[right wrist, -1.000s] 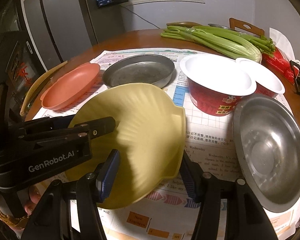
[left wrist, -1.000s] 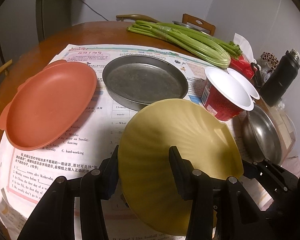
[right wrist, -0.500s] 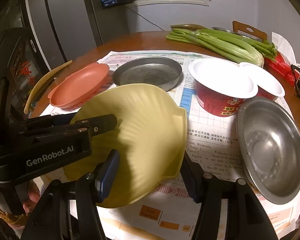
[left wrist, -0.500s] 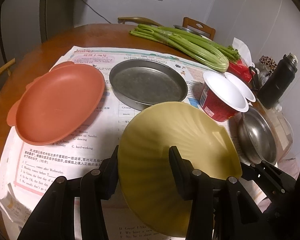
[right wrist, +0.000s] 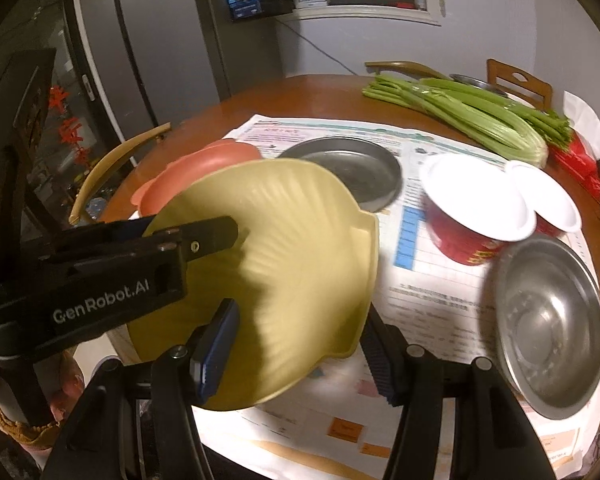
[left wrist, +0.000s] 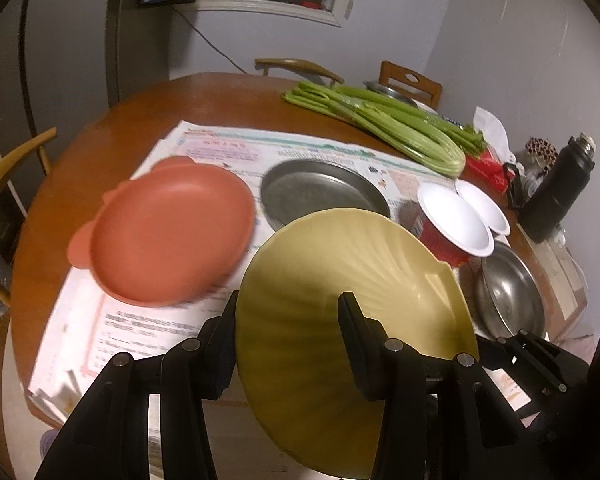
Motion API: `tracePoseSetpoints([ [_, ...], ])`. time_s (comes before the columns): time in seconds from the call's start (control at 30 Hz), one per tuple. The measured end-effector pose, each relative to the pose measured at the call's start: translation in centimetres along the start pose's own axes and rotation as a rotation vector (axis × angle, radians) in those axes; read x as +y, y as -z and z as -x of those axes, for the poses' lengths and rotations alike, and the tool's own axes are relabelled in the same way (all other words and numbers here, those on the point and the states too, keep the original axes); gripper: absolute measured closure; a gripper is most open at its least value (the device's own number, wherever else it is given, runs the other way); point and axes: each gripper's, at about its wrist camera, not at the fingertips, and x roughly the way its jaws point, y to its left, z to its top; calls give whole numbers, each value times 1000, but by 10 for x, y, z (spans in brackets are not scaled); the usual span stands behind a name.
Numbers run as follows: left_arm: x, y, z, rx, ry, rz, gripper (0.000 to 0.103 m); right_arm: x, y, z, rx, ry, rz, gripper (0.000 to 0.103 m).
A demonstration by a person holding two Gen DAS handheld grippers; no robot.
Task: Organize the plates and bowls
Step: 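Lift the yellow shell plate with the left gripper toward the terracotta plate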
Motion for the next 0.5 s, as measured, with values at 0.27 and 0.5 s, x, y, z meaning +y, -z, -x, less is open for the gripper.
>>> tracePoseSetpoints([
  [0.27, 27, -9, 4, -17, -20, 52, 55, 20, -18, -6, -4, -32, 41, 43],
  [0.5, 47, -13, 9, -33, -22, 89, 55, 36, -35, -8, -9, -51, 69, 43],
])
